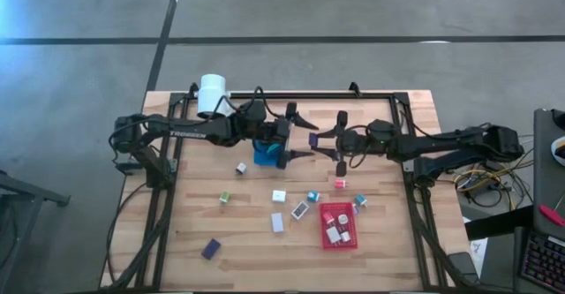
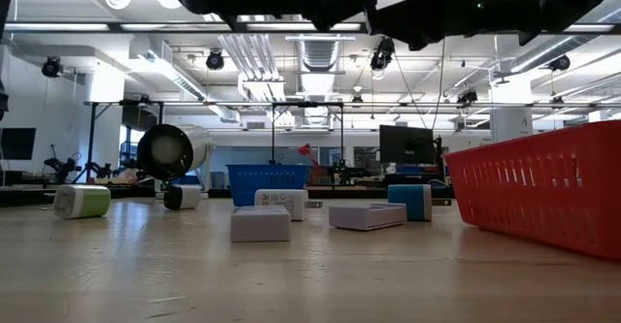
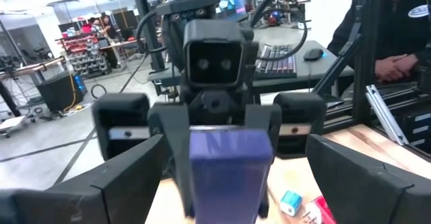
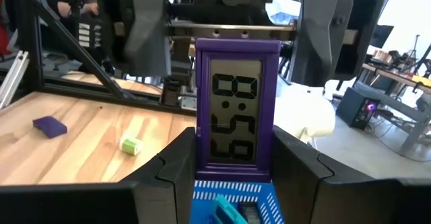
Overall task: Pick & Place Office items
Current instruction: Put the right dark blue digital clock into the blue bin
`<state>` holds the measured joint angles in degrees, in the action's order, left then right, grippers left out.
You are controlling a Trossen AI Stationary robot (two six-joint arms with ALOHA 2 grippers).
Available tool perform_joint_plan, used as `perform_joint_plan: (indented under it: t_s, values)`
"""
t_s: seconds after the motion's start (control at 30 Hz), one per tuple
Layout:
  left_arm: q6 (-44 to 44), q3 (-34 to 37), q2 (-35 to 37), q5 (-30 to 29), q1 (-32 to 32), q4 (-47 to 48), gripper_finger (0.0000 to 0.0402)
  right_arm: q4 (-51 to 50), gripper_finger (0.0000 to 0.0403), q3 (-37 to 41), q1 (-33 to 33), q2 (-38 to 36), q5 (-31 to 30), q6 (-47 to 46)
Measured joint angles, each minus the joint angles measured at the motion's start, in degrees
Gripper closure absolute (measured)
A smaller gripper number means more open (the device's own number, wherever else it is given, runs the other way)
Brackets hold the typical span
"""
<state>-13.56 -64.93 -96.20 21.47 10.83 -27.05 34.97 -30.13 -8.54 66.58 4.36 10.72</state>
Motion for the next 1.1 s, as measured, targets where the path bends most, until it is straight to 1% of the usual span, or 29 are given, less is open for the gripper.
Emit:
perform_joint_plan:
  t_s: [0.17,0.53,0.6,0.7,0.9,1.1]
  values:
    - [-0.11,0.02,0.00,0.02,-0.09,0.05,0.0042,0.32,0.0263,-1.14,0.00,1.98,0.00,0.02]
    - [-0.57,0.35,-0.02,0.11,-0.09,0.07,0.0085,0.64,0.0263,-1.16,0.02,1.17,0.00,0.00]
    - [-0.59,0.35,-0.02,0.11,-0.11,-0.03,0.0100,0.92,0.0263,-1.16,0.02,1.43,0.01,0.00]
    - [-0.57,0.35,-0.02,0.11,-0.13,-0.34,0.0137,1.35,0.0263,-1.14,0.02,1.64,0.00,-0.05]
    - [-0.57,0.35,-0.02,-0.16,-0.09,-0.41,0.0248,1.28,0.0258,-1.14,0.07,1.66,0.22,-0.18]
    - [-0.81,0.39,-0.02,-0.22,-0.09,-0.48,0.0247,1.41,0.0258,-1.11,0.04,1.66,0.17,-0.15]
